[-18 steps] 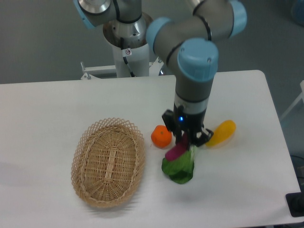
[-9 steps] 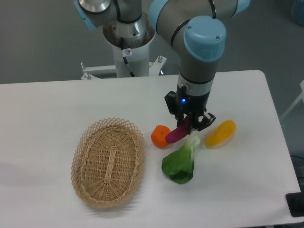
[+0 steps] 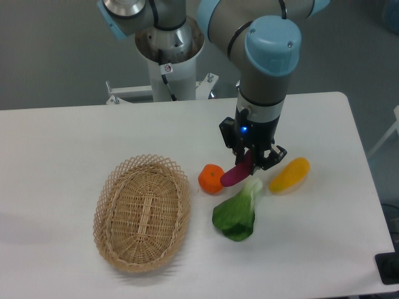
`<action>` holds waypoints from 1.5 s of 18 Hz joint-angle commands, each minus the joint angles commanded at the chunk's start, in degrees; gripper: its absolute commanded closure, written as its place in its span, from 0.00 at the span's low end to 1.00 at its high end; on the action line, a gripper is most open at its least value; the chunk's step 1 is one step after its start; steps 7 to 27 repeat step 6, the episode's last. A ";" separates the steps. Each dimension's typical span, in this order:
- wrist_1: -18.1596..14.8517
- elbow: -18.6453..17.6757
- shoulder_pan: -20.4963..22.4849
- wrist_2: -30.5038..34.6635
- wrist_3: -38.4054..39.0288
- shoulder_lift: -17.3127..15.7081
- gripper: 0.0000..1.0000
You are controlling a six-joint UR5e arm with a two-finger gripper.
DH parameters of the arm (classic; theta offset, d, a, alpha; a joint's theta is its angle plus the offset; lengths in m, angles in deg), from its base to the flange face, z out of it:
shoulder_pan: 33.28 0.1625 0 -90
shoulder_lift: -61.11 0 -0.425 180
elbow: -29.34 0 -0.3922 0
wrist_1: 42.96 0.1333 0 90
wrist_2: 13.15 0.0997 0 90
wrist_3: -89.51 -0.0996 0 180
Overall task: Pick up the sweet potato from the table
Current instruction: 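Hold the sweet potato raised above the table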
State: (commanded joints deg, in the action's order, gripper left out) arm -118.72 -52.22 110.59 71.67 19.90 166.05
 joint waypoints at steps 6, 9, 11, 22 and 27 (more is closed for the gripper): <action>0.09 0.96 0.09 -0.35 0.44 0.17 0.75; 0.09 0.96 0.09 -0.35 0.44 0.17 0.75; 0.09 0.96 0.09 -0.35 0.44 0.17 0.75; 0.09 0.96 0.09 -0.35 0.44 0.17 0.75; 0.09 0.96 0.09 -0.35 0.44 0.17 0.75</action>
